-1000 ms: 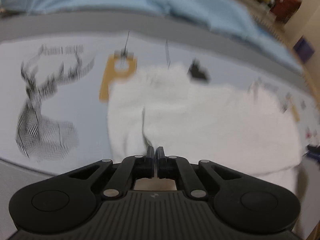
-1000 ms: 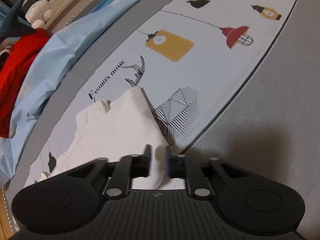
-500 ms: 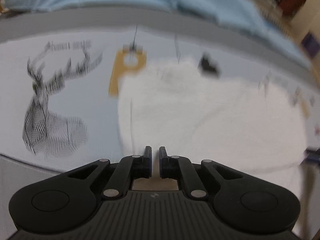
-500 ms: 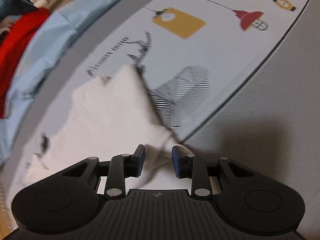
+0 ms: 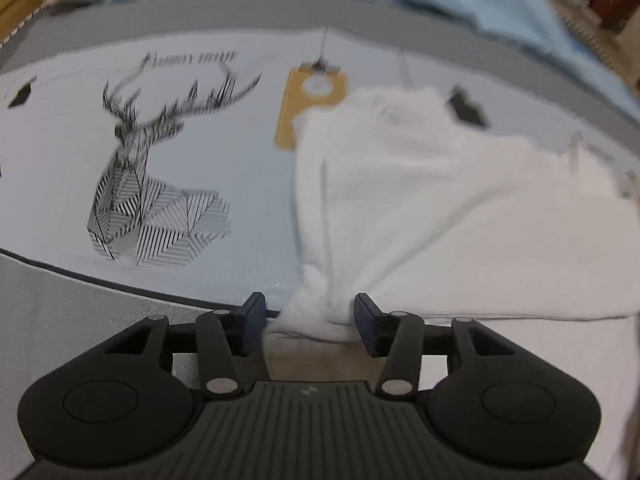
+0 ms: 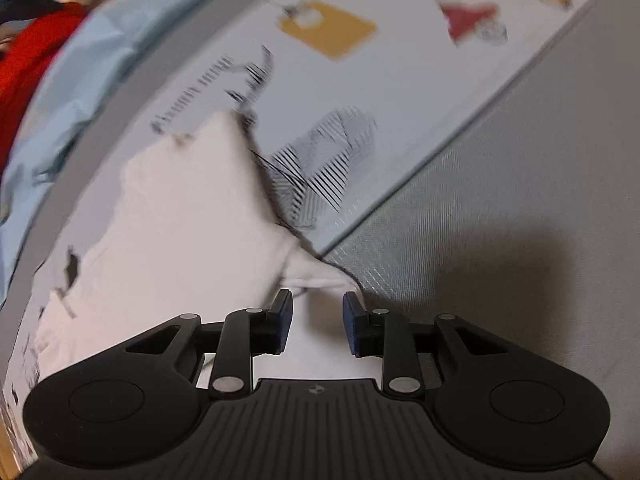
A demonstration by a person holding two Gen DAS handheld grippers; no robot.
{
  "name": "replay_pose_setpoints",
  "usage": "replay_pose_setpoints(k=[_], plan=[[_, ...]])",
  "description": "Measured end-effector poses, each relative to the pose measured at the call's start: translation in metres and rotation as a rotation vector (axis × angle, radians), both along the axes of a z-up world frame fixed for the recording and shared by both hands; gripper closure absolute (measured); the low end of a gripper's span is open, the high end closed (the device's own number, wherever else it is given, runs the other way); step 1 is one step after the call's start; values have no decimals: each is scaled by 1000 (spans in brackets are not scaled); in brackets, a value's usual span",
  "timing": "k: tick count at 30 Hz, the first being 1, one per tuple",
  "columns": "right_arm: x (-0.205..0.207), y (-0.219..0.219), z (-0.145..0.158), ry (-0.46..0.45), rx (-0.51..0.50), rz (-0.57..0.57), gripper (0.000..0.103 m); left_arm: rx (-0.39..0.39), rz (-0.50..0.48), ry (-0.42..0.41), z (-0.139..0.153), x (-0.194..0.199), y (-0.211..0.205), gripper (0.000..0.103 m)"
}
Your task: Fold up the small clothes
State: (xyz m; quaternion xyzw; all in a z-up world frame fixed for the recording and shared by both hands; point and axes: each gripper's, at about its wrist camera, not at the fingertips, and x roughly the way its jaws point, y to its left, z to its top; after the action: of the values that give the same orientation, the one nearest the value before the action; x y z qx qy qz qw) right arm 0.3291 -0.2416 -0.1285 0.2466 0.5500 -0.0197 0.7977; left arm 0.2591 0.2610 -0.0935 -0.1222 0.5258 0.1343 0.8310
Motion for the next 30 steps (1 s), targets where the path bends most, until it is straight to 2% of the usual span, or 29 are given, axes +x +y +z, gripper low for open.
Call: replay_pose_setpoints(k=[1, 3, 5, 8, 11, 16, 19, 22, 24, 28, 30], plan=[[-4, 0, 9, -29, -10, 18, 72, 4, -11, -31, 9, -7, -2, 45], [-16, 1, 31, -86, -51, 67, 69, 21, -30, -79, 26, -28, -10, 33], [-31, 0, 51, -109, -83, 114, 67, 32, -65, -105, 40, -49, -18, 27], [-57, -8, 78, -154, -72, 177, 62, 67, -77, -129, 55, -80, -24, 23], [-92, -18, 99, -206, -117, 257, 57, 72, -67, -183, 73, -121, -30, 20], [-152, -31, 101, -252, -187, 351, 53, 108, -76, -281, 91, -185, -44, 17], [-179, -47, 82, -196, -206, 355, 53, 115, -89, -293, 91, -211, -52, 17], [-189, -58, 67, -151, -177, 330, 53, 62, -120, -246, 78, -225, -53, 16], [-190, -62, 56, -121, -178, 330, 53, 33, -151, -169, 63, -226, -52, 16], [-189, -68, 34, -30, -184, 330, 53, -98, -223, 3, 28, -226, -43, 16], [-190, -67, 26, -4, -166, 341, 53, -106, -231, 51, 16, -228, -39, 16]])
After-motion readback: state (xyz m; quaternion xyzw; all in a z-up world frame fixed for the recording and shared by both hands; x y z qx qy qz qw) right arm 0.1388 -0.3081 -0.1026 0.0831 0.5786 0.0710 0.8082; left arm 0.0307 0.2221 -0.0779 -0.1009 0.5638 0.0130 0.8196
